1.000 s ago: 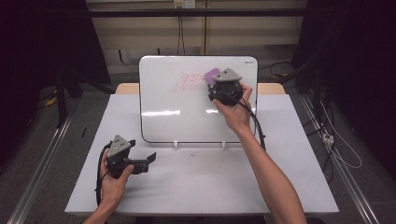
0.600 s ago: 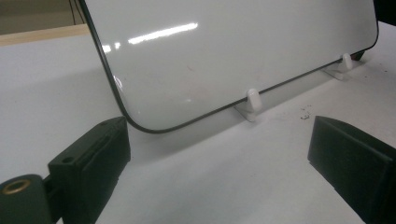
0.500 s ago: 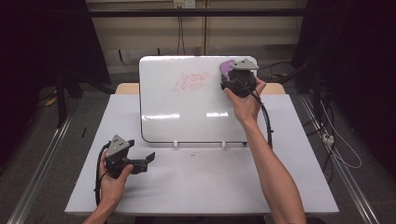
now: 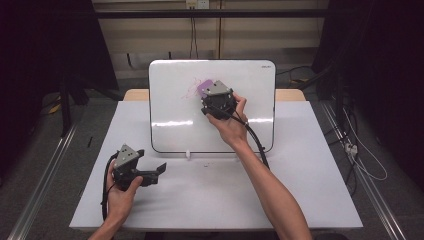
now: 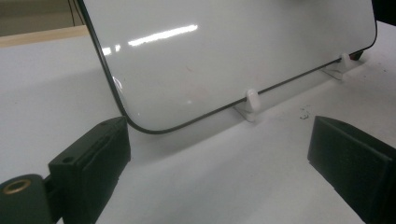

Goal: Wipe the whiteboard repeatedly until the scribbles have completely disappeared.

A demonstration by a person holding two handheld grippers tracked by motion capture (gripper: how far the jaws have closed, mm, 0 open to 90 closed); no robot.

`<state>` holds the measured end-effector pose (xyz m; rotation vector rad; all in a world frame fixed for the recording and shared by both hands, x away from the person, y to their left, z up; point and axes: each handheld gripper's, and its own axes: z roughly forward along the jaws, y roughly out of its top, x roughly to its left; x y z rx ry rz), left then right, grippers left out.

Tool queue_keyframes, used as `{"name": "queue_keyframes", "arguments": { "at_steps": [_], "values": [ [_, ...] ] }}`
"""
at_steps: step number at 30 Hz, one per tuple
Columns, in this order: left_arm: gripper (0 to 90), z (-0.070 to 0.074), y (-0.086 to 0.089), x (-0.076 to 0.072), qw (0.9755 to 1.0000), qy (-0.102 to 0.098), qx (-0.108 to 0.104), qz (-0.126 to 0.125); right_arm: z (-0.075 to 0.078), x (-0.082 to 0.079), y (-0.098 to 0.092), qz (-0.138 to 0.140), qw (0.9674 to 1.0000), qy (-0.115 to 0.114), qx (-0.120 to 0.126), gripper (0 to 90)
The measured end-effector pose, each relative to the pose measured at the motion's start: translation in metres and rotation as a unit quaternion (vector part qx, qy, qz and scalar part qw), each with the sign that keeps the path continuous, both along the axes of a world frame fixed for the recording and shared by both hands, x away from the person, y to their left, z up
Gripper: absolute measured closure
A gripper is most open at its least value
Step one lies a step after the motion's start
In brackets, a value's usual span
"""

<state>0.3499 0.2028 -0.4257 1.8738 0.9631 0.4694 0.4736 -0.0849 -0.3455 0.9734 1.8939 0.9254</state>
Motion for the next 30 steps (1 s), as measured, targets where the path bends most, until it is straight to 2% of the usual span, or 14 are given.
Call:
{"name": "queue_keyframes", "arguments": {
  "at_steps": [2, 4, 5, 7, 8, 9, 10, 13, 15, 16, 19, 21, 22, 30],
  "values": [
    [5.7, 0.000, 0.001, 0.000, 1.0000, 0.000, -0.001, 0.001, 0.003, 0.001, -0.005, -0.002, 0.9999, 0.005, 0.010, 41.8],
    [5.6, 0.000, 0.001, -0.001, 1.0000, -0.001, -0.001, 0.002, 0.004, 0.002, -0.007, -0.005, 1.0000, 0.001, 0.008, 41.8],
    [5.7, 0.000, 0.002, -0.001, 1.0000, -0.001, -0.001, 0.003, 0.008, 0.005, -0.015, -0.016, 0.9997, -0.001, 0.018, 41.8],
    [5.6, 0.000, 0.002, -0.002, 1.0000, -0.003, -0.002, 0.003, 0.010, 0.007, -0.020, -0.021, 0.9995, -0.003, 0.023, 41.8],
    [5.7, 0.000, 0.003, -0.002, 1.0000, -0.002, -0.003, 0.005, 0.014, 0.011, -0.031, -0.032, 0.9989, -0.006, 0.034, 41.8],
    [5.7, 0.001, 0.004, -0.002, 1.0000, -0.002, -0.001, 0.005, 0.014, 0.011, -0.031, -0.032, 0.9989, -0.006, 0.034, 41.8],
    [5.7, 0.001, 0.004, -0.002, 1.0000, -0.002, -0.002, 0.006, 0.019, 0.014, -0.043, -0.043, 0.9981, -0.009, 0.042, 41.8],
    [5.7, 0.001, 0.004, -0.002, 1.0000, -0.002, -0.003, 0.006, 0.029, 0.020, -0.060, -0.064, 0.9962, -0.018, 0.056, 41.8],
    [5.7, 0.002, 0.004, -0.002, 1.0000, -0.002, -0.004, 0.007, 0.031, 0.022, -0.064, -0.069, 0.9954, -0.023, 0.062, 41.8],
    [5.7, 0.002, 0.004, -0.002, 1.0000, -0.003, -0.005, 0.007, 0.032, 0.024, -0.069, -0.073, 0.9941, -0.021, 0.078, 41.8],
    [5.7, 0.003, 0.005, -0.002, 0.9999, -0.004, -0.005, 0.008, 0.029, 0.024, -0.063, -0.075, 0.9943, -0.025, 0.071, 41.8],
    [5.7, 0.002, 0.006, -0.002, 0.9999, -0.003, -0.007, 0.011, 0.026, 0.022, -0.053, -0.067, 0.9954, -0.027, 0.063, 41.8],
    [5.7, 0.002, 0.006, -0.002, 0.9999, -0.003, -0.007, 0.012, 0.023, 0.020, -0.038, -0.056, 0.9973, -0.030, 0.037, 41.8],
    [5.7, 0.001, 0.006, -0.001, 0.9999, -0.002, -0.008, 0.013, 0.015, 0.016, -0.010, -0.034, 0.9989, -0.026, 0.019, 41.8]
  ]
}}
